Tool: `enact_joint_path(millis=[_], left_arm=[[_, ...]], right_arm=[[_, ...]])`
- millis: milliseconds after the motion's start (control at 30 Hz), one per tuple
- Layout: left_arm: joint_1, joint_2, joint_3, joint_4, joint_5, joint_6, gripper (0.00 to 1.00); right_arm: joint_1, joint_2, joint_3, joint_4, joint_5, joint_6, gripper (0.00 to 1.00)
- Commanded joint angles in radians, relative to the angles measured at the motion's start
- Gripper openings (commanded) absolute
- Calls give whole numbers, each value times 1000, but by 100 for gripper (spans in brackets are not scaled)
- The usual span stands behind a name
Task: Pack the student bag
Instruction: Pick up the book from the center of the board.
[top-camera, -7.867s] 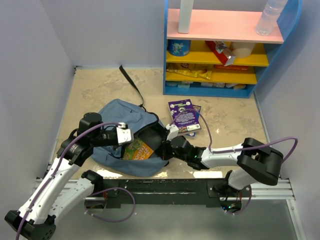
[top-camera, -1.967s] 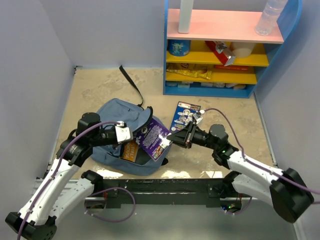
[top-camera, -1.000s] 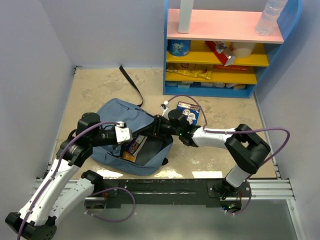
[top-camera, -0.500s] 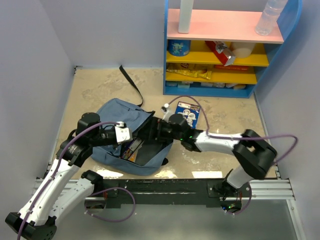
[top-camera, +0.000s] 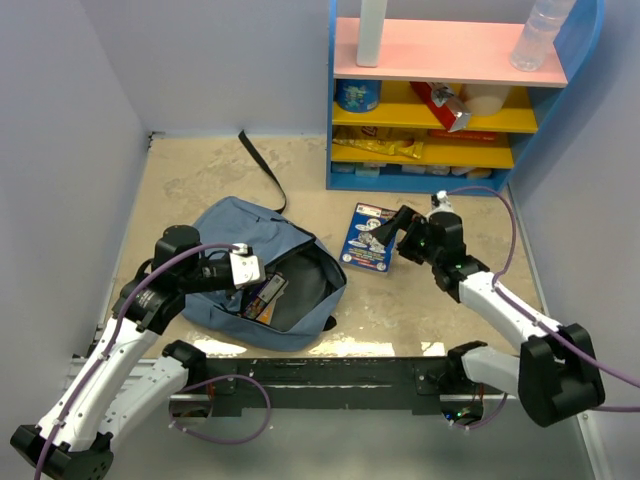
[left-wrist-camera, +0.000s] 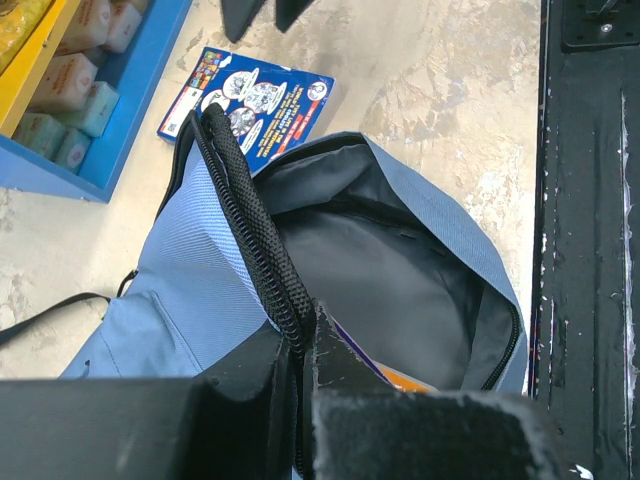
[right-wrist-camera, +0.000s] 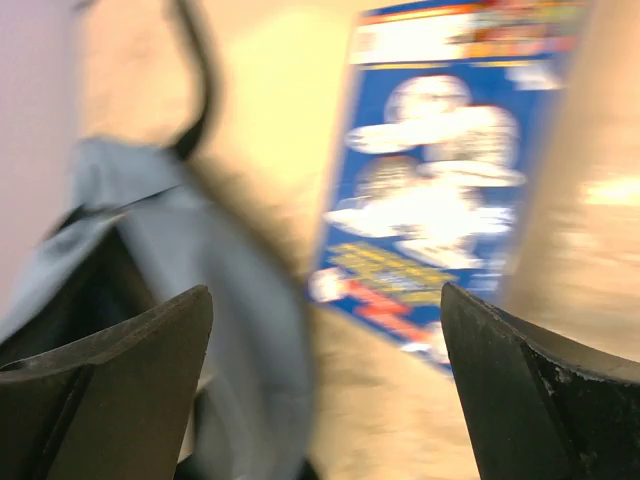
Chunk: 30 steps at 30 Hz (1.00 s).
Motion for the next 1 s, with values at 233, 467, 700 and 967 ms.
enact_joint_path(millis=[233,467,700,967], left_arm=[[3,-16,17,89,86,-8,0],[2,-18,10,86,83,-2,0],[3,-21,-2,93,83,-2,0],[3,-24,-2,92,80,0,0]], right_arm=[[-133,309,100,39,32,-102,93],[-134,385,122,109,-7,-72,80],[-131,389,126,143,-46,-47,75],[-123,444,154,151,-65,-24,73]])
